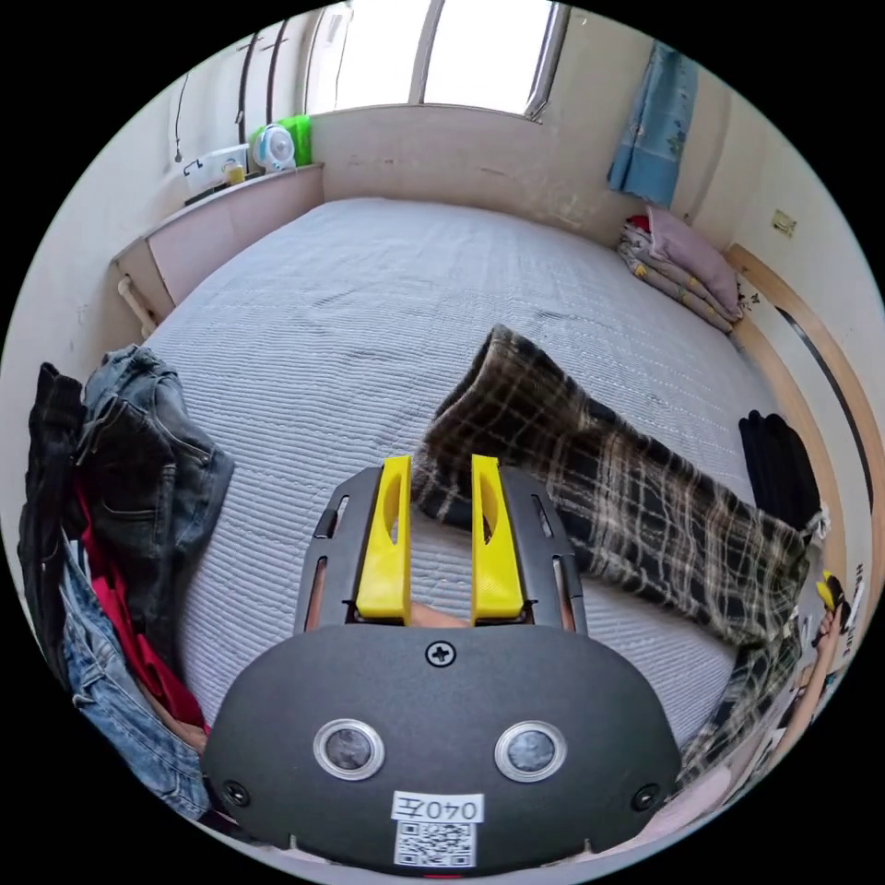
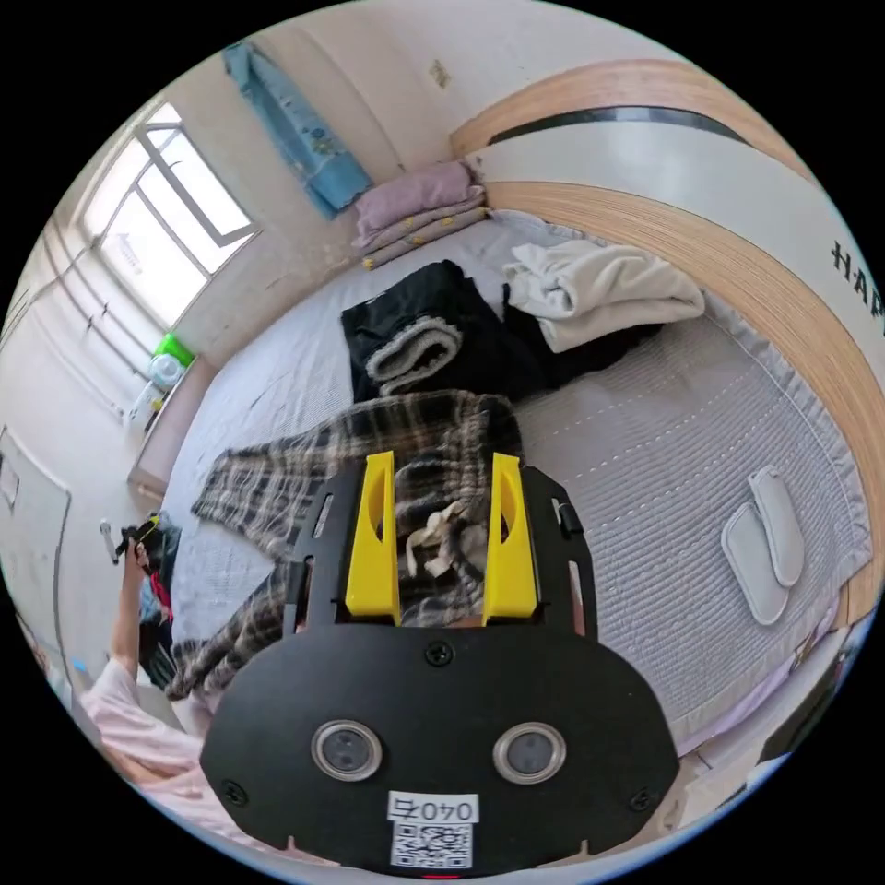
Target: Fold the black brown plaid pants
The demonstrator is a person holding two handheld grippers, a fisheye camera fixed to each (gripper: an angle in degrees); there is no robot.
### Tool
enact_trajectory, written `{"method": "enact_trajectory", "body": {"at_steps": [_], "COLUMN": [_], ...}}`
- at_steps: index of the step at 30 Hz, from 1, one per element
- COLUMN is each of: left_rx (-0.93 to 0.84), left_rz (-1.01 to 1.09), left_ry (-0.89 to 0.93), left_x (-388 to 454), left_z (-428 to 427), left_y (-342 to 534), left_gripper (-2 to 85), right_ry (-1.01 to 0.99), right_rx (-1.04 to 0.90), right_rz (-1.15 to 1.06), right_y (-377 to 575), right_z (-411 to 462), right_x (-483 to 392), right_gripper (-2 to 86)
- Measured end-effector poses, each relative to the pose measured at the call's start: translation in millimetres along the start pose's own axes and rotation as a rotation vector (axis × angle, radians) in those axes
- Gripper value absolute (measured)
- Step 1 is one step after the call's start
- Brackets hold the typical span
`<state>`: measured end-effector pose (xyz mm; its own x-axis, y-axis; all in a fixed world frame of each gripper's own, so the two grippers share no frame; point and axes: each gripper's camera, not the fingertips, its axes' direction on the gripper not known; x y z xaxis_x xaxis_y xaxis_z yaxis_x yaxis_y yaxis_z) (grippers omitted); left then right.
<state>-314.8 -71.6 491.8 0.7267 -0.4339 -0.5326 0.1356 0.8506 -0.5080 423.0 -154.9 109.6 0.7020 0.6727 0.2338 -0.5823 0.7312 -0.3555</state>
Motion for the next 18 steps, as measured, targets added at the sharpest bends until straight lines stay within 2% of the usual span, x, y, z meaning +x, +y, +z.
{"method": "enact_trajectory", "body": {"at_steps": [3, 6, 11, 14, 18], "left_rx": [-0.014, -0.051, -0.18, -0.246, -0.284], "left_rz": [0.182, 0.274, 0.379, 0.442, 0.427], "left_ry": [0.131, 0.178, 0.082, -0.069, -0.173], "left_x": [36, 75, 126, 148, 157], "left_z": [-87, -151, -204, -228, -254], "left_y": [88, 186, 317, 372, 410], "left_gripper": [1.9, 2.2, 4.1, 6.2, 8.0], "right_ry": [-0.173, -0.343, -0.622, -0.664, -0.573], "right_rx": [-0.043, -0.105, -0.357, -0.545, -0.6], "right_rz": [-0.141, -0.289, -0.658, -0.913, -1.101], "right_y": [50, 101, 187, 237, 282], "right_z": [-19, -12, 41, 73, 92], "right_x": [-39, -94, -242, -324, -386], "right_gripper": [13.3, 12.1, 11.8, 11.6, 12.0]}}
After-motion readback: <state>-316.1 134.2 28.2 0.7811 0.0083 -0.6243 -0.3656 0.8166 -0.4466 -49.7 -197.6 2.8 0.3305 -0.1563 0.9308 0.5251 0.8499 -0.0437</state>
